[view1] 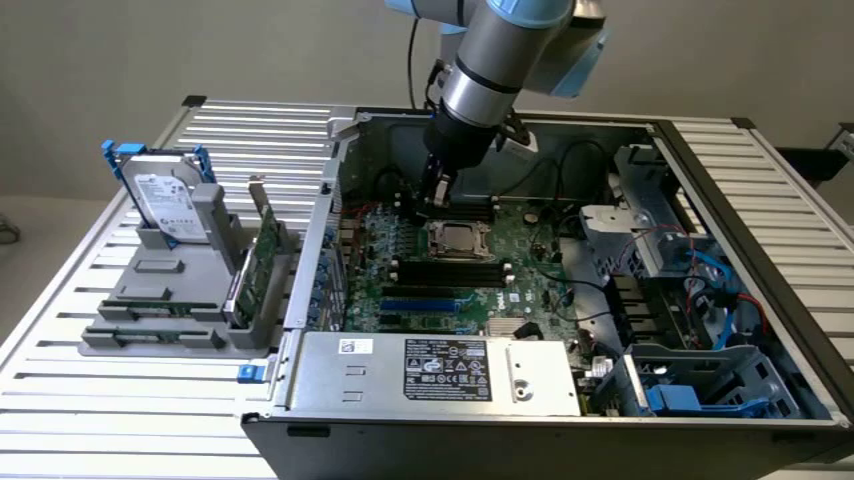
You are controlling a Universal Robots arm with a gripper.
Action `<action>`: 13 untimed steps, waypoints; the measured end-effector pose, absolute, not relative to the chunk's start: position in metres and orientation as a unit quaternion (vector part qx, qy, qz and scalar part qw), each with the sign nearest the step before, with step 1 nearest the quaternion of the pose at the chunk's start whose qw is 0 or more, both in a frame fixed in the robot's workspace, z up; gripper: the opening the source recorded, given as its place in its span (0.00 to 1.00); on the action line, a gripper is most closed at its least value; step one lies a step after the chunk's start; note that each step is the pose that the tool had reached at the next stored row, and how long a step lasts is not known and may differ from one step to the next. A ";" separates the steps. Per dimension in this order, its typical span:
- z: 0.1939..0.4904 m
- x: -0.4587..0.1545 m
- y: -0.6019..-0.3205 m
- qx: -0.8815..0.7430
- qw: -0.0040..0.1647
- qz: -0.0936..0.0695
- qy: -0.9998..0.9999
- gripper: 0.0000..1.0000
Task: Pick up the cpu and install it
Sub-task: 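Close the cpu cover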
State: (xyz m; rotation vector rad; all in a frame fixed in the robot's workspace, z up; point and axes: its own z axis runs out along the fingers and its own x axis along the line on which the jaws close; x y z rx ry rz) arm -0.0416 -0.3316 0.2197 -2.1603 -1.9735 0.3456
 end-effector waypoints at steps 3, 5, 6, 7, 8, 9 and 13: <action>0.220 -0.042 -0.332 -0.742 0.100 0.115 -0.652 0.11; 0.220 -0.042 -0.332 -0.751 0.101 0.113 -0.643 0.11; 0.220 -0.042 -0.332 -0.755 0.102 0.113 -0.638 0.11; 0.220 -0.042 -0.332 -0.758 0.102 0.112 -0.635 0.11; 0.220 -0.042 -0.332 -0.759 0.103 0.112 -0.633 0.11; 0.220 -0.042 -0.332 -0.761 0.103 0.112 -0.631 0.11; 0.220 -0.043 -0.332 -0.767 0.104 0.111 -0.624 0.11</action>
